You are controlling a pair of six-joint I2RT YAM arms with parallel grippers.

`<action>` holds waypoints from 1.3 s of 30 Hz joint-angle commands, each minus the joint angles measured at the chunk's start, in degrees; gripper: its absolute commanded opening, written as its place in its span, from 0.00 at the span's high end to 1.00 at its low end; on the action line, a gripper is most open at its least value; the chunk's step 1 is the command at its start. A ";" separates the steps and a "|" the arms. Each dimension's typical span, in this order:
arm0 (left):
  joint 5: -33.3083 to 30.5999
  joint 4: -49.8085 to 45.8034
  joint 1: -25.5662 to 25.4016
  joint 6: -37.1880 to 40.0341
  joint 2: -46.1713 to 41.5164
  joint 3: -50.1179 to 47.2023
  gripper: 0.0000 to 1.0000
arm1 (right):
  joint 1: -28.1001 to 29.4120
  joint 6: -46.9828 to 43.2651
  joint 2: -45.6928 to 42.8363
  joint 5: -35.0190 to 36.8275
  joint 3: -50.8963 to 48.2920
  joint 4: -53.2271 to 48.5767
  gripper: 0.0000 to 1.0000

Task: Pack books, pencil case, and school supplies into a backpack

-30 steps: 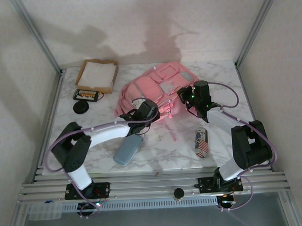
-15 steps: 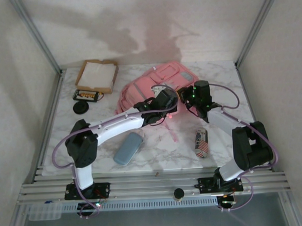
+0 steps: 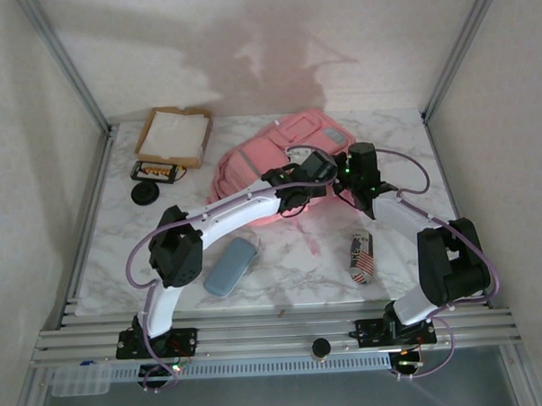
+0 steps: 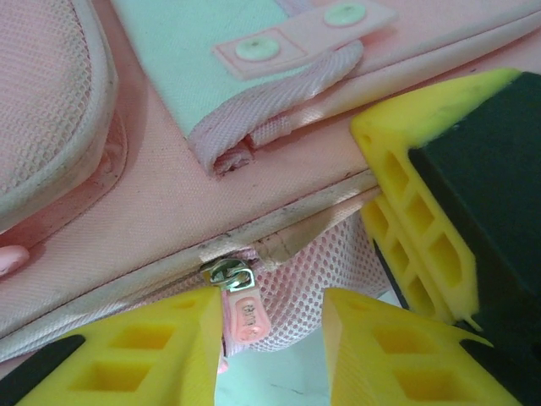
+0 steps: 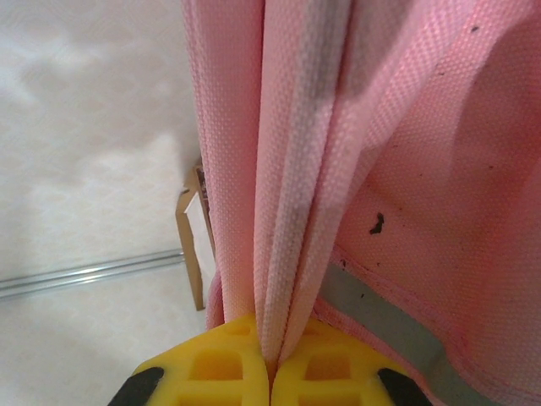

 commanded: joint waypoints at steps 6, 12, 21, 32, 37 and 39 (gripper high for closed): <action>-3.09 -3.90 -0.48 -4.32 1.87 0.92 0.61 | 0.57 0.79 -2.63 -4.48 2.78 5.17 1.00; -4.63 -2.87 -0.46 -6.88 3.57 1.61 0.63 | 0.66 1.16 -2.72 -4.22 2.32 5.87 1.00; -10.71 -3.17 -0.04 -11.44 6.93 3.86 0.71 | 0.83 2.49 -3.07 -4.26 1.45 7.27 1.00; -11.94 -1.69 0.79 -11.79 5.86 3.09 0.93 | 0.84 2.43 -2.82 -3.95 0.92 8.06 1.00; -9.48 1.64 0.77 -10.30 2.48 0.17 1.00 | 0.75 0.81 -2.81 -3.06 1.41 7.29 1.00; -8.59 2.59 0.72 -9.82 0.80 -1.03 1.00 | 0.55 0.06 -2.82 -2.70 1.60 6.66 1.00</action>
